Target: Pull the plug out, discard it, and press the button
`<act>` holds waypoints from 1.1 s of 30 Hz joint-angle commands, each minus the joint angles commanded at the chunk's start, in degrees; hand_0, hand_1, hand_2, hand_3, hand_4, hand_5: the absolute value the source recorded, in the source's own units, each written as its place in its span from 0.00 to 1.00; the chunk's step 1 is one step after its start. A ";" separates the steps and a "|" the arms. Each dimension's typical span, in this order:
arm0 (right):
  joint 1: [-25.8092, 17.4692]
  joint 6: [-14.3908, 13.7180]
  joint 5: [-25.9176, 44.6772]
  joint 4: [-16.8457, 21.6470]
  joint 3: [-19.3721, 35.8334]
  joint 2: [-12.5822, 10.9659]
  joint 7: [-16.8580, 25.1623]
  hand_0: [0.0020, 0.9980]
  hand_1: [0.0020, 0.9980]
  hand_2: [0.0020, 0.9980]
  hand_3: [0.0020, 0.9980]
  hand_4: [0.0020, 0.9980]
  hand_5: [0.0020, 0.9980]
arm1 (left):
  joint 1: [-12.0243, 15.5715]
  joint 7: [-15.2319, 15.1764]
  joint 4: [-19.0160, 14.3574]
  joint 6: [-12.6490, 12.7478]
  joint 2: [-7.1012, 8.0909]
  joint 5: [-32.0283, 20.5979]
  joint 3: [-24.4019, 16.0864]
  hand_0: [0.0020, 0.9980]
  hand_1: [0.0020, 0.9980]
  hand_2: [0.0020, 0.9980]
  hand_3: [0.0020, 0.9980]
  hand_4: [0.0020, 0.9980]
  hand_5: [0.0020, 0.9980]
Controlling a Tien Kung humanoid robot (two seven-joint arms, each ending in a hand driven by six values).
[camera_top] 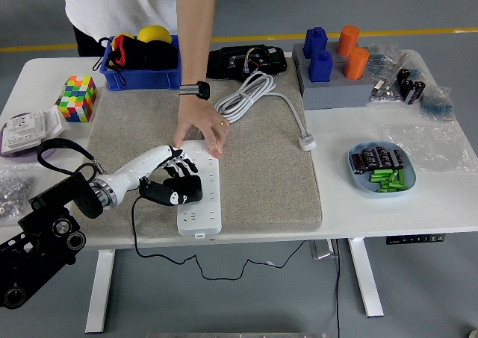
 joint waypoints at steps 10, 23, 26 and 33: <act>0.10 0.06 0.05 0.05 -0.05 0.05 -0.04 0.73 0.68 0.66 0.64 0.74 0.59 | -1.11 -0.93 -0.22 -0.84 0.59 -3.50 -2.59 0.53 0.34 0.38 0.55 0.69 0.00; 0.25 0.11 0.28 -0.02 -0.62 -0.06 -0.09 0.73 0.68 0.66 0.64 0.74 0.58 | -6.59 -5.30 16.56 7.10 -1.83 1.63 -9.51 0.54 0.37 0.38 0.55 0.69 0.00; 0.43 0.11 0.40 0.01 -0.84 -0.17 -0.08 0.73 0.68 0.66 0.64 0.74 0.58 | -7.29 -5.41 19.74 7.52 -2.32 1.28 -8.71 0.54 0.37 0.38 0.55 0.69 0.00; 0.64 0.10 0.61 -0.06 -1.56 -0.57 -0.06 0.73 0.68 0.66 0.64 0.74 0.59 | -8.13 -5.55 23.93 8.44 -3.13 0.06 -8.14 0.58 0.49 0.47 0.60 0.68 0.00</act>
